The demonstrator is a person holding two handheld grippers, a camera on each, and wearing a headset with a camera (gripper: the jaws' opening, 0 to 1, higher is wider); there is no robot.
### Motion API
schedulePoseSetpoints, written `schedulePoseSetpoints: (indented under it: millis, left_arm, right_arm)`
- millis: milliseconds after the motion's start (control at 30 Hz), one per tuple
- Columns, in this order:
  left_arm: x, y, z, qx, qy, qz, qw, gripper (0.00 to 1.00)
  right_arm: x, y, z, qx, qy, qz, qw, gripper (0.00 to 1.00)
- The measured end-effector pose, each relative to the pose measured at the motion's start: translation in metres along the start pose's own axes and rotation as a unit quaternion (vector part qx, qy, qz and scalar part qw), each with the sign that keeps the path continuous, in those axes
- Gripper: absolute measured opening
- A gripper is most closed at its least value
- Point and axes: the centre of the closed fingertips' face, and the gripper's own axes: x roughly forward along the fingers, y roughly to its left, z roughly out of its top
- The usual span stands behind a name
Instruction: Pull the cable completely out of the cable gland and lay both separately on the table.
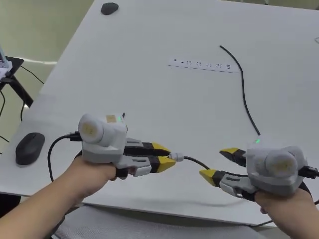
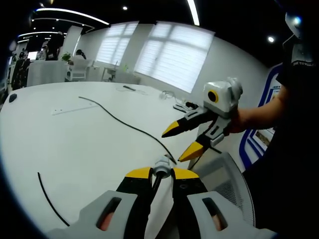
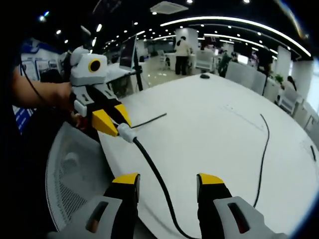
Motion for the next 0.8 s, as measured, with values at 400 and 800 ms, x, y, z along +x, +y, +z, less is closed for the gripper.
schedulePoseSetpoints:
  millis: [400,800]
  left_arm:
    - [-0.004,-0.002,-0.003,0.002,0.004,-0.004,1.0,0.15]
    - [-0.002,-0.002,-0.003,0.005,0.006,-0.013,0.9999,0.15]
  right_arm:
    - [0.028,0.031,0.019,-0.125,0.027,0.035,0.9912,0.27]
    - [0.034,0.037,0.019,-0.122,0.031,0.054,0.9906,0.01]
